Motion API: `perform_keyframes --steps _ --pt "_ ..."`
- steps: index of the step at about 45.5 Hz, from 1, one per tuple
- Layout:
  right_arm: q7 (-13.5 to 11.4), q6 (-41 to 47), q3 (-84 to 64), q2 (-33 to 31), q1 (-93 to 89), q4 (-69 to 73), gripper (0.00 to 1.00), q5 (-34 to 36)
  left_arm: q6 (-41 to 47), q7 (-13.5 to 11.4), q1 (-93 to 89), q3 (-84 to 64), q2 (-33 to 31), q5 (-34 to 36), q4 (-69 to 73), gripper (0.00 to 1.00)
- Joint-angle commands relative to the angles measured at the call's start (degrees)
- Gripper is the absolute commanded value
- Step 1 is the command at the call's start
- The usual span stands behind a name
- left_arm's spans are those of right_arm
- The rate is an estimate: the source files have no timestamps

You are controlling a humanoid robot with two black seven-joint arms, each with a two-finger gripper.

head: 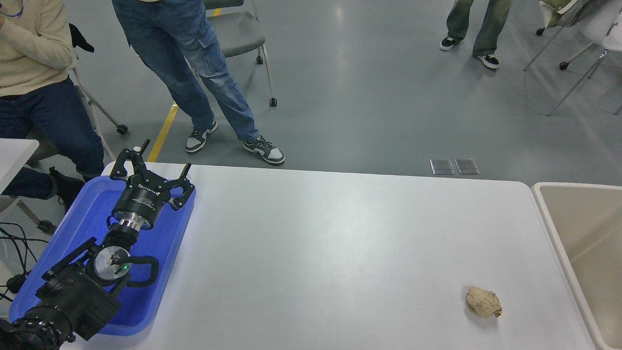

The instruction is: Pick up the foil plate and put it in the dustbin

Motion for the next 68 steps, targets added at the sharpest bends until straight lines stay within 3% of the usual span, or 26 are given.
perform_keyframes --steps 1,13,22,31,41,50,68 --pt "0.0 -0.7 -0.1 0.3 0.2 -0.5 1.0 -0.7 0.1 0.0 0.0 0.0 0.0 0.0 0.0 1.0" --pt "0.0 -0.2 0.0 1.9 2.0 3.1 1.0 -9.7 0.1 0.0 0.0 0.0 0.0 0.0 0.0 1.0" --pt "0.0 -0.1 0.0 -4.6 7.9 16.8 1.0 -21.7 0.1 0.0 0.0 -0.1 0.0 -0.1 0.0 1.0" --pt "0.0 0.3 -3.7 -11.9 16.2 32.1 1.0 -21.9 0.0 0.0 0.0 -0.1 0.0 -0.1 0.0 1.0" --pt "0.0 3.4 -26.0 -14.2 37.5 49.9 1.0 -21.4 0.0 0.0 0.0 0.0 0.0 -0.1 0.0 1.0" --pt "0.0 13.1 -39.9 -13.2 55.2 59.8 1.0 -21.1 0.1 0.0 0.0 -0.1 0.0 -0.1 0.0 1.0" --pt "0.0 38.7 -40.6 -9.0 68.1 65.8 1.0 -21.1 0.0 0.0 0.0 -0.1 0.0 -0.1 0.0 1.0"
